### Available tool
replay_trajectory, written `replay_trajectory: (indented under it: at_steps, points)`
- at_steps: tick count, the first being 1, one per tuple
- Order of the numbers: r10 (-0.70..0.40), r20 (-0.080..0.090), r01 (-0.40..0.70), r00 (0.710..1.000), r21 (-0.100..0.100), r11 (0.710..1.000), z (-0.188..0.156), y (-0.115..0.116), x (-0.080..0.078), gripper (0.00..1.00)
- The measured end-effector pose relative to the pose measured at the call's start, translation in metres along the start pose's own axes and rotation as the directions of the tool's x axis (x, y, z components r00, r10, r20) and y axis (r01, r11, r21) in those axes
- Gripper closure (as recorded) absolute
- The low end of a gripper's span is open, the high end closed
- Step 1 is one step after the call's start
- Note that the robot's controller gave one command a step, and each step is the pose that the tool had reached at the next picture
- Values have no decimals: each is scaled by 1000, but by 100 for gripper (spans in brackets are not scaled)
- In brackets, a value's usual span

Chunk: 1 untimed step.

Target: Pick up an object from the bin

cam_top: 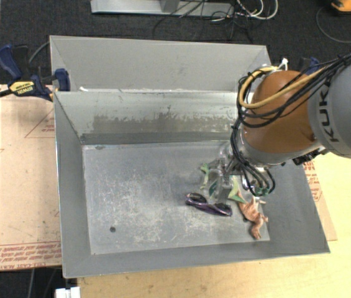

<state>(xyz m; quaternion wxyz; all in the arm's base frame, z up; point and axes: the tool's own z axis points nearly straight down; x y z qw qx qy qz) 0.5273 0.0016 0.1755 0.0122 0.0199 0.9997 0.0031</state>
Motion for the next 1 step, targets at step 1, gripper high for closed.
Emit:
replay_trajectory:
  at_steps: [1]
  points:
    - [-27, 2, 27, 1000, -1, 1000, -51, 10, 2, 100]
